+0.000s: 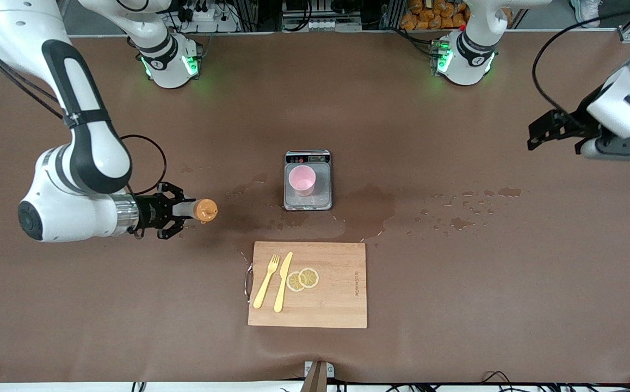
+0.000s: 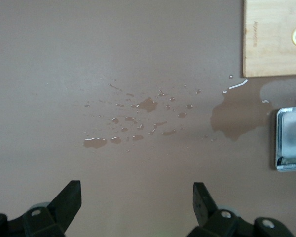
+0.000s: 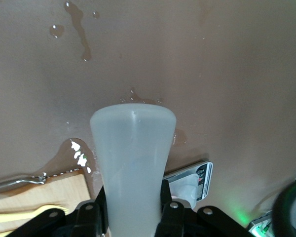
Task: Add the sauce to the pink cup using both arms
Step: 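Release the cup and raise the left gripper while the right gripper lifts the bottle, then move the bottle with the right gripper over the pink cup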
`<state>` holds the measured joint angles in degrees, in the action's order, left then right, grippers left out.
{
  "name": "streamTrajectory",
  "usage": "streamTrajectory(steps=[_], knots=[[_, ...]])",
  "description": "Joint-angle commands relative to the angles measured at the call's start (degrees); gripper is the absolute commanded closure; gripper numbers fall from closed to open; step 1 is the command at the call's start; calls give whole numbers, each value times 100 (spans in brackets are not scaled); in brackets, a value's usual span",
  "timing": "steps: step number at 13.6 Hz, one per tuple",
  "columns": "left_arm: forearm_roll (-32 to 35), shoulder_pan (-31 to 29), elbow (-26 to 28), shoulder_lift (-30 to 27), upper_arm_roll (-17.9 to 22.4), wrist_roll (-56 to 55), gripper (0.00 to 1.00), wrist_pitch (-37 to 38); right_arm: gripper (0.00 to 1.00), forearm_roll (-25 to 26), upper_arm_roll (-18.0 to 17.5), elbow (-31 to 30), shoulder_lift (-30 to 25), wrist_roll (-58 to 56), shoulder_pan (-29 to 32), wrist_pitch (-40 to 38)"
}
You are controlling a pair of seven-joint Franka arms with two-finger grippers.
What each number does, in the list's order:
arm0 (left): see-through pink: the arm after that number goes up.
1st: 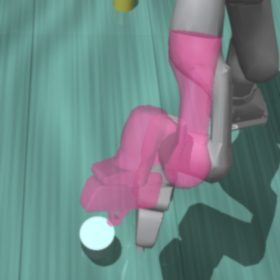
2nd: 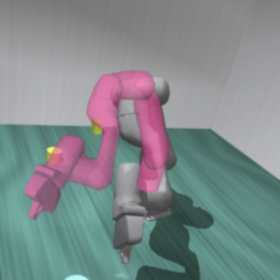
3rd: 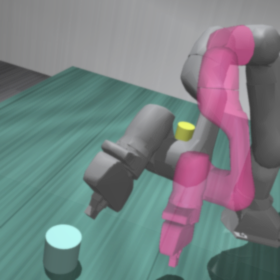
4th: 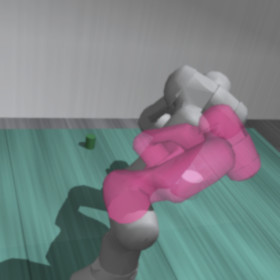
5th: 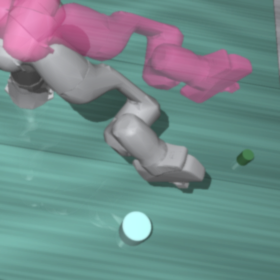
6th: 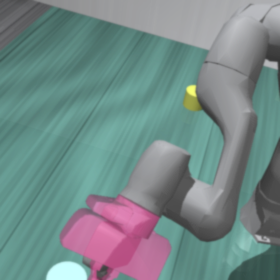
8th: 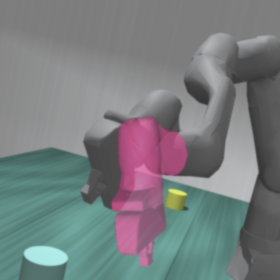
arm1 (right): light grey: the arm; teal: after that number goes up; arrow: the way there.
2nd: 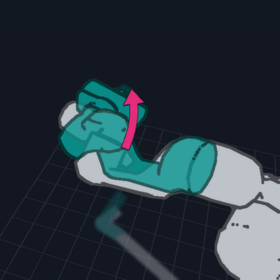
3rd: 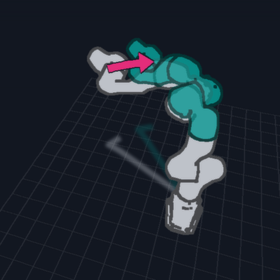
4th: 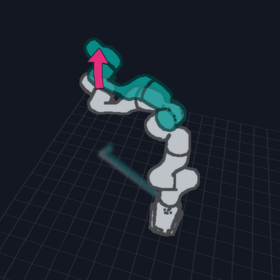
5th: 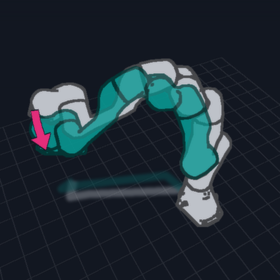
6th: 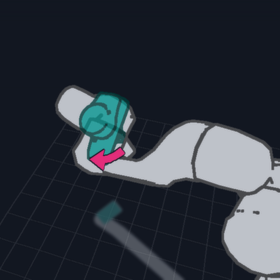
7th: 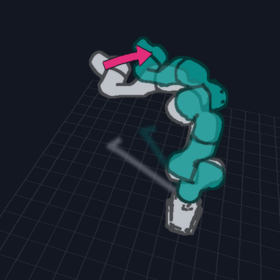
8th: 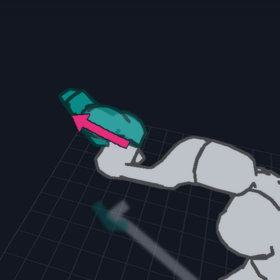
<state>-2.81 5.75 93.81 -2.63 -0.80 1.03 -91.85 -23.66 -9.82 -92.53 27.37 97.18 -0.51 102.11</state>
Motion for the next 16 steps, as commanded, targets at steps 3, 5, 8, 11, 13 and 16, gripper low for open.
streamTrajectory(steps=[3, 5, 8, 11, 13, 16], knots=[[105, 23, -3, -185, 264, 583, 0, 140, 64, 388, 68, -371, -372, 319, -537, 72], [114, 14, -20, -177, 203, 496, 0, 377, 64, 669, 59, -371, -337, 599, -783, 142], [411, 14, -99, -247, 2, 302, 0, 729, 64, 802, 59, -415, -328, 811, -1056, 169], [624, -188, -178, -265, -236, 231, 0, 730, 64, 1380, 59, -424, -250, 1311, -1398, 186], [380, -371, -179, -352, -254, 249, 0, 738, 64, 1583, 59, -441, -136, 1592, -1592, 265], [17, -742, -187, -318, -684, 162, 0, 739, 64, 2092, 59, -433, -91, 2260, -1917, 222]])
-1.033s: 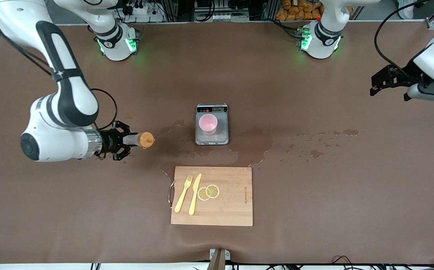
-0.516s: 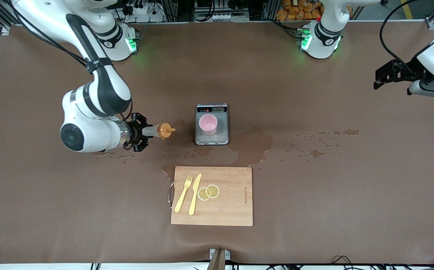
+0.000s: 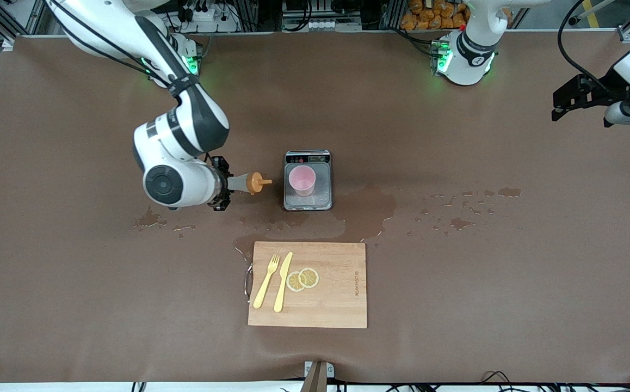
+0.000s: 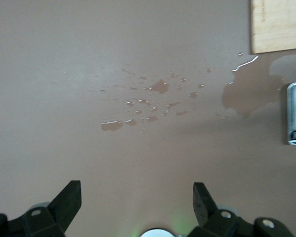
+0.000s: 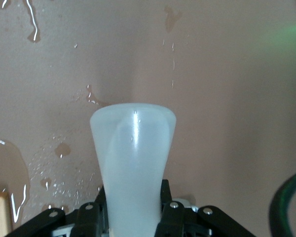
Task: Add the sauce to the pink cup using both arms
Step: 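Move the bottle with the right gripper over the pink cup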
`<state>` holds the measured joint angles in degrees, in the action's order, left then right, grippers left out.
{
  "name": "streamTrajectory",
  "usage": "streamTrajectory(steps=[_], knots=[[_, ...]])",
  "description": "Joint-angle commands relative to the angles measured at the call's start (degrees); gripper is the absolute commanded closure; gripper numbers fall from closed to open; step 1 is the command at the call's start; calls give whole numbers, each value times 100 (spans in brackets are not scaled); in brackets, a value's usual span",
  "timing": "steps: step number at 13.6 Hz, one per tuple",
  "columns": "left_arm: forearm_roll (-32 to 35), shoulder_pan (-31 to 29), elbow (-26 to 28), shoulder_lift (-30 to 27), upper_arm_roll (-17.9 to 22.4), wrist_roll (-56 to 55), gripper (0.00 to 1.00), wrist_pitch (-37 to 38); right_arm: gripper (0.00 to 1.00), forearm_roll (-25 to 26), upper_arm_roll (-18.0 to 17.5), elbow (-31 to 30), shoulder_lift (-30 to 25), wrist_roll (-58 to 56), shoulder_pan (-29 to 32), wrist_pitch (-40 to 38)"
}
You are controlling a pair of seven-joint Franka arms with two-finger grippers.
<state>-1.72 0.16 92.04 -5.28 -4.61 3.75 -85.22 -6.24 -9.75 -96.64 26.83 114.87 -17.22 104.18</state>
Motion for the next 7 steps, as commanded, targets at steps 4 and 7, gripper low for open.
streamTrajectory(steps=[4, 7], knots=[[127, -42, 16, -43, -250, -287, 0, 23, 64, 658, 52, 22, 33, 993, -492, -108], [128, -34, 60, 9, -294, -314, 0, 23, 65, 1159, 52, 267, 129, 1494, -686, -573]])
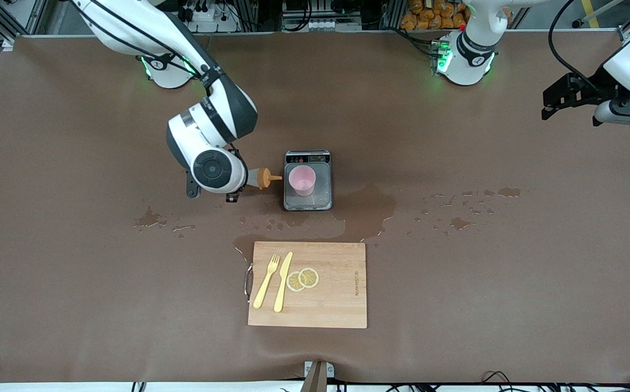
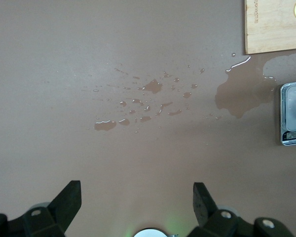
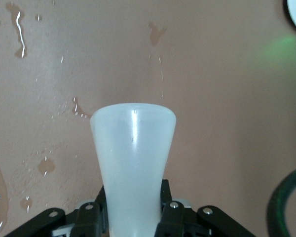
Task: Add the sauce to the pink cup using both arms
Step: 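Move the bottle with the right gripper over the pink cup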
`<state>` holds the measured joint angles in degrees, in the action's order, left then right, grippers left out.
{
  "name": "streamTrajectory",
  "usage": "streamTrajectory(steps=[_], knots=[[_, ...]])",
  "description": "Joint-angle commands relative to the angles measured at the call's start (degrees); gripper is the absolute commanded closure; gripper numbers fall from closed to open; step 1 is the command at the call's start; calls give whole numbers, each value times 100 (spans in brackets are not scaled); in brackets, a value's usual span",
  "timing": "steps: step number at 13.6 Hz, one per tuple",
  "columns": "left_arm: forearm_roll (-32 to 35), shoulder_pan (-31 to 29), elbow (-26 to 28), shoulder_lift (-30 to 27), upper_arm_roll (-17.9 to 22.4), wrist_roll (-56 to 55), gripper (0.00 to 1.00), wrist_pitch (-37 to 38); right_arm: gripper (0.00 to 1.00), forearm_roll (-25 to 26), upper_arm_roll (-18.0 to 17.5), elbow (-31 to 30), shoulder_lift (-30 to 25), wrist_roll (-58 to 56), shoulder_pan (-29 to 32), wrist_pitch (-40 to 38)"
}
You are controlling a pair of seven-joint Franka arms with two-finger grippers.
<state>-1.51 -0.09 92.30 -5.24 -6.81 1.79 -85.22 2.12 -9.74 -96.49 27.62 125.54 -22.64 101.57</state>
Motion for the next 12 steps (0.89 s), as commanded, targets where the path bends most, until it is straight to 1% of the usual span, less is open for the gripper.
streamTrajectory(steps=[1, 4, 6, 8, 10, 12], knots=[[107, 52, 8, 40, -57, -118, 0, 14, 67, 333, 51, 401, 50, 454, -153, -513], [115, 96, 16, 75, -13, -118, 0, -13, 67, 395, 51, 1033, 190, 611, -266, -1260], [264, 176, 7, 67, -13, -109, 0, -12, 68, 640, 51, 1447, 366, 752, -380, -1743], [256, 176, -10, 110, -57, -118, 0, -108, 69, 842, 60, 1737, 559, 875, -495, -2008], [230, 123, -2, 84, -66, -109, 0, -109, 69, 887, 60, 1957, 735, 998, -574, -2167], [221, 123, -10, 84, -57, -109, 0, -109, 69, 939, 69, 2456, 963, 1104, -688, -2683]])
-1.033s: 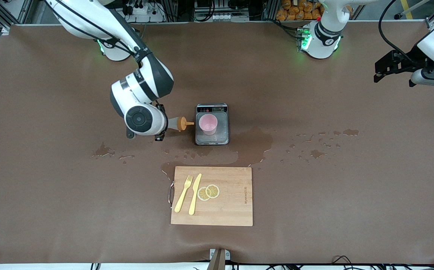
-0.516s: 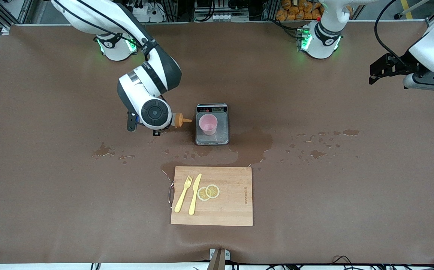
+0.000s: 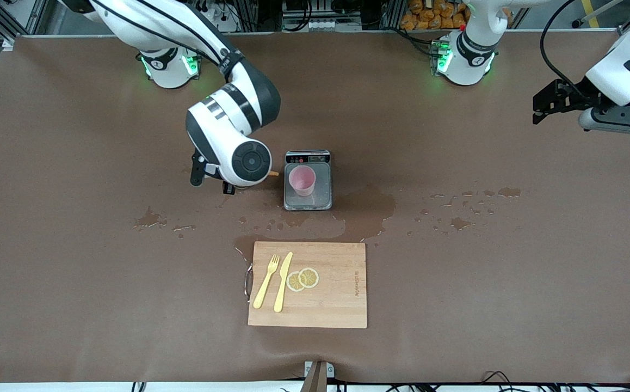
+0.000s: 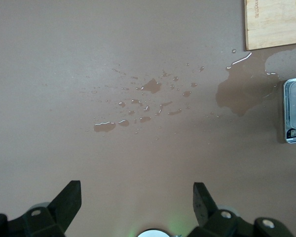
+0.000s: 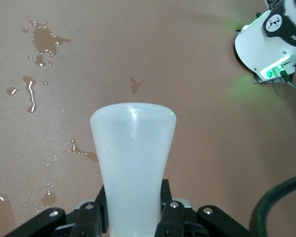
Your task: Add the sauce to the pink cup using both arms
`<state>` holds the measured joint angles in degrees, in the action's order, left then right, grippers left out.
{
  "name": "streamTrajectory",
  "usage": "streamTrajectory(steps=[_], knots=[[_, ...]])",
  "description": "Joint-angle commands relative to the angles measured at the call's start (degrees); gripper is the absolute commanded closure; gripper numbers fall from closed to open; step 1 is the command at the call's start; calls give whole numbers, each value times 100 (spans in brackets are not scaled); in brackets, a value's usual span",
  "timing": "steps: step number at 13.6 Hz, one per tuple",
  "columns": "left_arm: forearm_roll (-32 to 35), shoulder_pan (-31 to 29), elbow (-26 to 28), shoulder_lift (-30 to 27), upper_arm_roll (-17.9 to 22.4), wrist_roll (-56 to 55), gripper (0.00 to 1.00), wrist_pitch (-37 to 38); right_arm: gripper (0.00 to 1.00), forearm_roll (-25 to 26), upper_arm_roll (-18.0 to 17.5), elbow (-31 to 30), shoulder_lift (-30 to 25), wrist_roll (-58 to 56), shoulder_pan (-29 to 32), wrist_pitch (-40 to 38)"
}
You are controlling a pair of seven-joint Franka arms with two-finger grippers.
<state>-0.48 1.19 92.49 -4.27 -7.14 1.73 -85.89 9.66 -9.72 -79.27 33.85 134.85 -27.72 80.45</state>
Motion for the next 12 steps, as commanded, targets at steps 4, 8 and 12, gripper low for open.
streamTrajectory(steps=[4, 8, 12], knots=[[83, -5, -20, -65, -33, -103, 0, -50, 70, 660, 76, 1168, 552, 174, -409, -1207], [118, 30, -29, -47, -59, -103, 0, -50, 75, 906, 111, 1273, 561, 287, -611, -1339], [162, 65, -55, -3, -59, -85, 0, -41, 74, 1152, 234, 1676, 841, 288, -928, -1637]])
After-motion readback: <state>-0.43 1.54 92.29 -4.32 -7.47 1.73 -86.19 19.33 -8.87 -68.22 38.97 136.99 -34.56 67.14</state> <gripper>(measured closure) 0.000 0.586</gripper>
